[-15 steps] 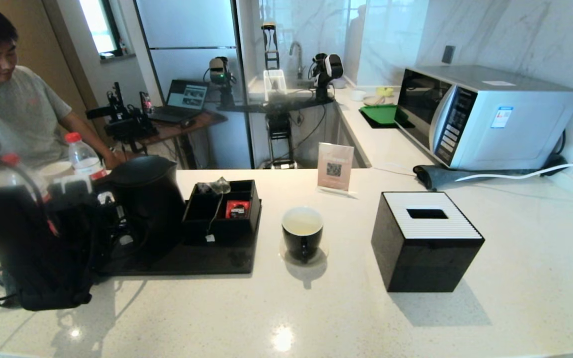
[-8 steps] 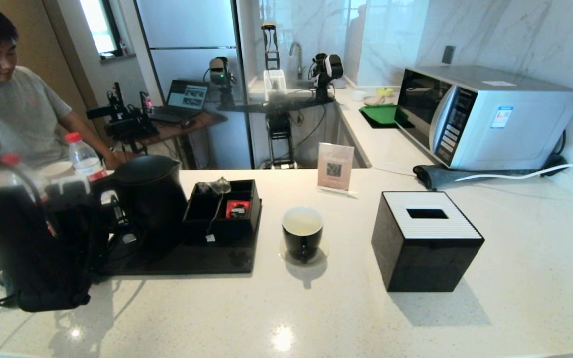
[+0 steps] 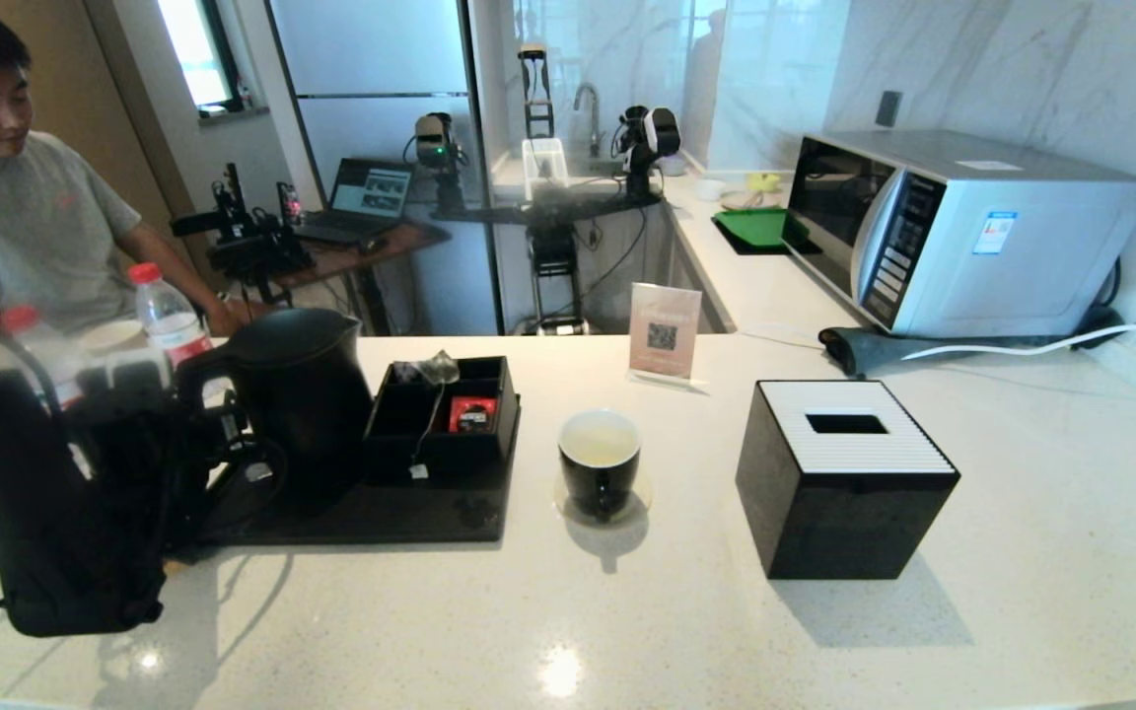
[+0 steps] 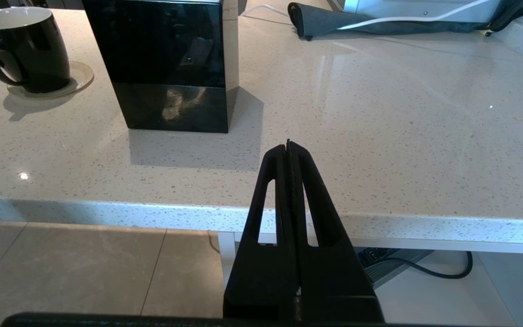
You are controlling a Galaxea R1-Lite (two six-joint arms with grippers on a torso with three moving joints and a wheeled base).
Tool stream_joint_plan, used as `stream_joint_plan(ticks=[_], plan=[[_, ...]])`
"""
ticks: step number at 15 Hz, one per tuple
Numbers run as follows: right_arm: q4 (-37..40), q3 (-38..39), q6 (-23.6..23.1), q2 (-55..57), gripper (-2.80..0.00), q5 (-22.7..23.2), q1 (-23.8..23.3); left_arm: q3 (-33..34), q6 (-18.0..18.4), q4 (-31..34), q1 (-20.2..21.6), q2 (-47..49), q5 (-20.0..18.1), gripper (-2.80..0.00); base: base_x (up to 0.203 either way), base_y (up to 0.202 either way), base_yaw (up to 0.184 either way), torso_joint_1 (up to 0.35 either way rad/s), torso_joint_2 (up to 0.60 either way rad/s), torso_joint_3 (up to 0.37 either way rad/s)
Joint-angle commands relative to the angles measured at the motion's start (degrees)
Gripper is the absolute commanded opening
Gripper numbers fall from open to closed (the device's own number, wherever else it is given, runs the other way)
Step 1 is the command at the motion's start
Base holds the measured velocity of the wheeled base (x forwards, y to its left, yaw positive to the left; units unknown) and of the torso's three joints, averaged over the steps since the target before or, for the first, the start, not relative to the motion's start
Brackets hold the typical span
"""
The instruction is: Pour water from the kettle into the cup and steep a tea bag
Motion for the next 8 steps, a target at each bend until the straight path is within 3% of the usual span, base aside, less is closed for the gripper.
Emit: stream_joint_plan(ticks=[1, 8], plan=[[0.0, 0.0, 0.0, 0.1, -2.80, 0.0, 0.0, 3.0, 0.0, -2.8, -0.4, -3.5, 0.2, 0.00, 0.000, 0.000, 0.000, 0.000, 0.00, 0.000], [0.0, 0.0, 0.0, 0.1, -2.80, 0.0, 0.0, 16.4, -0.9, -2.8, -2.6, -13.0, 0.4, 0.00, 0.000, 0.000, 0.000, 0.000, 0.00, 0.000]])
